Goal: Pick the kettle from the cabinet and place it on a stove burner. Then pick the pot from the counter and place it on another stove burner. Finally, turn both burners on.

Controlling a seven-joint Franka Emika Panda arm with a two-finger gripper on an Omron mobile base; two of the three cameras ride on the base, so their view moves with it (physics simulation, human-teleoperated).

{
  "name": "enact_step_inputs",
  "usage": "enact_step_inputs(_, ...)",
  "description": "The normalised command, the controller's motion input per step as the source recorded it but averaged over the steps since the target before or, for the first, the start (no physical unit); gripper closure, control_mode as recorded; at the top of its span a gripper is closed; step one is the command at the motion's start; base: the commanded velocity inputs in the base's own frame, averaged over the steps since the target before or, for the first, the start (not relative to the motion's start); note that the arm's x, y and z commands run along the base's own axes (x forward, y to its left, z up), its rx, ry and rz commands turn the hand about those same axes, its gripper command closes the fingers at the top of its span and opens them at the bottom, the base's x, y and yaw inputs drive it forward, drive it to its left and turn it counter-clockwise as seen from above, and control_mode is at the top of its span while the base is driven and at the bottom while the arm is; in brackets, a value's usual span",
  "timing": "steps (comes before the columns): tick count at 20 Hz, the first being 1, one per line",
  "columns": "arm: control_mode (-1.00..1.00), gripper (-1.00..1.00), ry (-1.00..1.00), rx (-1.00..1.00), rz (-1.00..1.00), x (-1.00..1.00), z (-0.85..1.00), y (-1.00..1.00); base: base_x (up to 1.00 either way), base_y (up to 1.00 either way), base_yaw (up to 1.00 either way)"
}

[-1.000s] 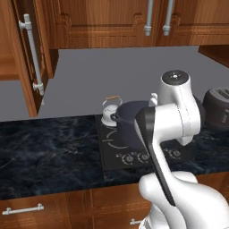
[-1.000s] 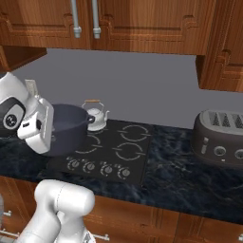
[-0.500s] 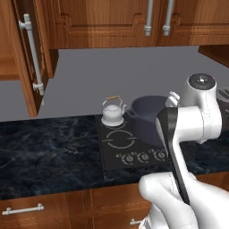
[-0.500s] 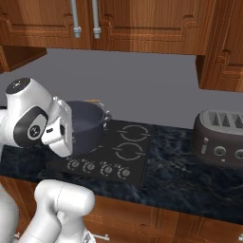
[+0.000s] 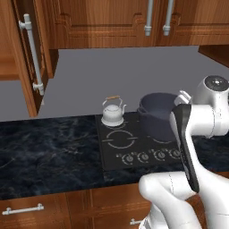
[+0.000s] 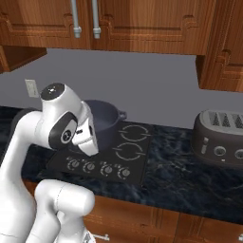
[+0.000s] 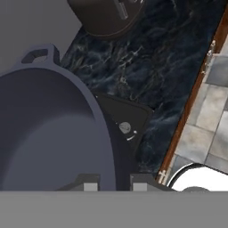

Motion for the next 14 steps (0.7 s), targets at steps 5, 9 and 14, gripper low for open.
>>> enact_step_inputs(5,-1.00,1.00,0.00,0.03,0.08,0.52,-0.05,-0.29,0.00,0.00,0.00)
enact_step_inputs(9,-1.00,1.00,0.00,0.03,0.08,0.52,-0.05,-0.27,0.00,0.00,0.00)
enact_step_inputs(14,-1.00,1.00,0.00,0.03,0.07,0.52,-0.07,-0.27,0.00,0.00,0.00)
